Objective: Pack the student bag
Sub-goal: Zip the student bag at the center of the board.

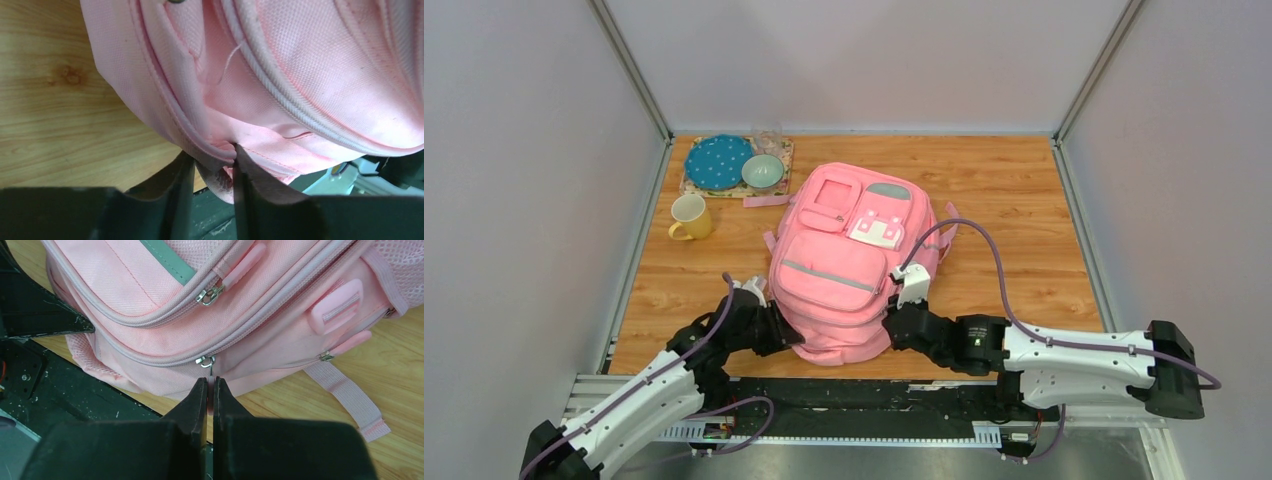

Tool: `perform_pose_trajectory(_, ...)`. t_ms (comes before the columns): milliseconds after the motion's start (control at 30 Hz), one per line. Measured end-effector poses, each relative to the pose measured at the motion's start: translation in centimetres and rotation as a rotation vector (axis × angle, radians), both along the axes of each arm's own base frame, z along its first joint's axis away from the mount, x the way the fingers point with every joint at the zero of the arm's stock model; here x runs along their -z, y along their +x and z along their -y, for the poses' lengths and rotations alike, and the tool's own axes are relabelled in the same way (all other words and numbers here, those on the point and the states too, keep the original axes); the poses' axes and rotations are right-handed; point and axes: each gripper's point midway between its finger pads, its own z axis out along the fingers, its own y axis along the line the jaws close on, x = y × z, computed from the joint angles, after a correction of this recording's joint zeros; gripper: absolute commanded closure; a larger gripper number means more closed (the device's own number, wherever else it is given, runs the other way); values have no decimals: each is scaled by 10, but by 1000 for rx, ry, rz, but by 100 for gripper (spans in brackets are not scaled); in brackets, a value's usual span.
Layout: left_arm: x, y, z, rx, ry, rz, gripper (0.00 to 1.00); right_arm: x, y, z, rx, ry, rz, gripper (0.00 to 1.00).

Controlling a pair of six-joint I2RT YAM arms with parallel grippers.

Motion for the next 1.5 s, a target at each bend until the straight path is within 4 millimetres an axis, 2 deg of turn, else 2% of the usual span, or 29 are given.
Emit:
perform_pose_trajectory(33, 1, 1, -1, -9, 4, 2, 100, -2, 0, 0, -2, 7, 3, 100)
perform_pose_trajectory(200, -1, 10, -3, -33, 25, 37, 100, -14, 1, 5, -2, 55, 22, 100)
perform_pose_trajectory(300, -7, 14, -7, -32, 54, 67, 100, -16, 8, 11, 27, 63, 25, 100)
perform_pose_trajectory(667, -17, 19, -13, -26, 84, 132, 100, -14, 54, 45, 191, 70, -3, 100)
perform_pose_trajectory(1000, -16, 18, -11, -17, 60, 146, 100, -14, 89, 71, 305, 121, -51, 100)
perform_pose_trajectory(1367, -23, 21, 0, 16, 12, 178, 100, -7, 104, 85, 429, 195, -136, 100)
perform_pose_trajectory(1467, -21, 21, 2, 29, 9, 180, 100, -7, 105, 87, 435, 197, -140, 89)
perform_pose_trajectory(1500, -21, 21, 3, 35, 5, 183, 100, -7, 106, 88, 441, 197, -141, 68)
